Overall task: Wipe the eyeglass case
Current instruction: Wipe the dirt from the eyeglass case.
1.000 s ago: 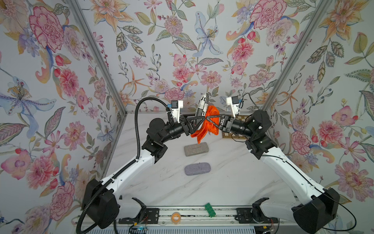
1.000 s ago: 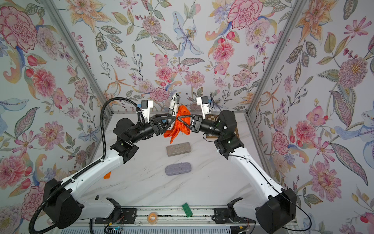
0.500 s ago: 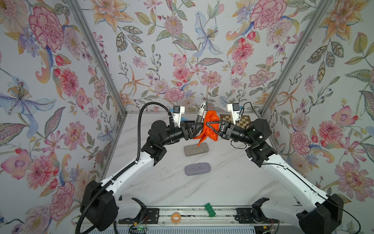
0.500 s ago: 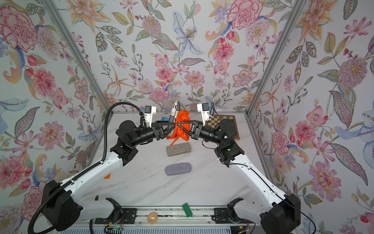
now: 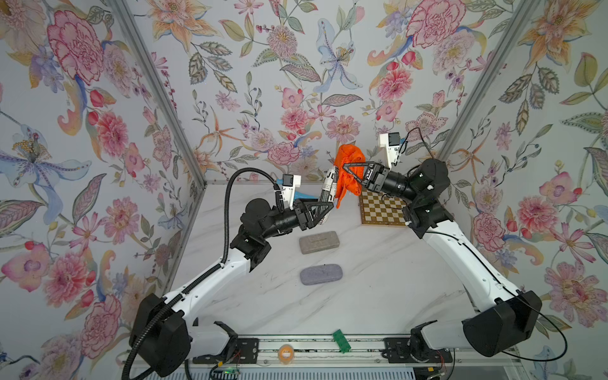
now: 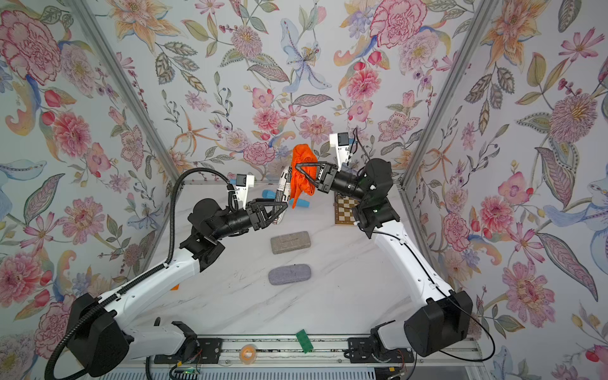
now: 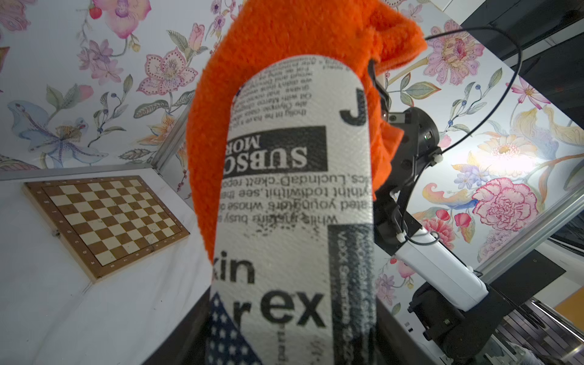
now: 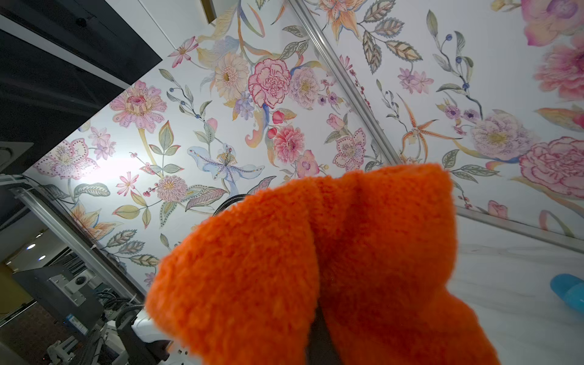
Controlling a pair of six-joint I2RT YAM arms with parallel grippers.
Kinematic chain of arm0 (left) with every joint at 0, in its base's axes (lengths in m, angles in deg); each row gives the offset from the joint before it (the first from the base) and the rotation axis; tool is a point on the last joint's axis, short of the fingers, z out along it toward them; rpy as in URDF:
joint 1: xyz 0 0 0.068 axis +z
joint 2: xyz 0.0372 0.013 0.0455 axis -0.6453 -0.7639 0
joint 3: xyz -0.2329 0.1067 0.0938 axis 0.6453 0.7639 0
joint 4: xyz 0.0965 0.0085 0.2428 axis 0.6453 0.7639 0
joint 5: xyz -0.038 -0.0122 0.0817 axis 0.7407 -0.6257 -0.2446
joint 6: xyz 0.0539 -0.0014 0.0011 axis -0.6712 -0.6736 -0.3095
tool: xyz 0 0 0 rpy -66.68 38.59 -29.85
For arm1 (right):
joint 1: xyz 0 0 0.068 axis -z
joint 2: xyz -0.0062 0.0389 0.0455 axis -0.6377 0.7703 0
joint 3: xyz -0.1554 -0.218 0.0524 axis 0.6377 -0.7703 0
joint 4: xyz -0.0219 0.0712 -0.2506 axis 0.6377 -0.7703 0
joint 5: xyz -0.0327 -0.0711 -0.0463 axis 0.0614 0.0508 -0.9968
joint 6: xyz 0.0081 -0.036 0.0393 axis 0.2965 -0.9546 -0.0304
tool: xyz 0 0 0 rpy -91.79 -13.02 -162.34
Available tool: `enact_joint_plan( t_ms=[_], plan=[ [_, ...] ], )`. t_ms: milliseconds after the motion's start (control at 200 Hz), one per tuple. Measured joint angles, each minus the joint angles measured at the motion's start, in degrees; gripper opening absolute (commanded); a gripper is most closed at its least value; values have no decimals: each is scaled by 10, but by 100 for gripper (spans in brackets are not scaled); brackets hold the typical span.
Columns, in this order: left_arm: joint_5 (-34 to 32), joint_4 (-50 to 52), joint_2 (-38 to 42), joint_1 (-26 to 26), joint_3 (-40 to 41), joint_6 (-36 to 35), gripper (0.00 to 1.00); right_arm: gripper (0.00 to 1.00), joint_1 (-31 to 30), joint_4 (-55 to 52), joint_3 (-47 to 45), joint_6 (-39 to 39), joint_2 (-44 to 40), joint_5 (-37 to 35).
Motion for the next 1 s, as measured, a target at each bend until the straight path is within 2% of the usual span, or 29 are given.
enact_joint_plan(
  t_ms=[115, 235, 405, 596, 716, 821, 1001],
  plan=[
    [15, 12, 8, -2, 8, -3, 26, 0, 17, -9, -12, -1, -9, 0],
    [24, 56, 15, -3, 5, -36, 26, 0, 57, -42, -64, -10, -61, 0],
    [3, 198, 15, -10, -30, -147, 27, 0, 125, -130, -106, -39, -142, -6],
    [-69, 339, 3, -41, -84, -292, 27, 0, 167, -230, -127, -74, -194, -18],
    [-125, 394, -10, -87, -109, -371, 26, 0, 165, -262, -128, -82, -198, -20],
    [-152, 417, -15, -116, -110, -419, 27, 0, 136, -273, -128, -87, -192, -19],
    [-181, 429, -16, -128, -110, -474, 27, 0, 82, -306, -97, -109, -141, -5]
  ],
)
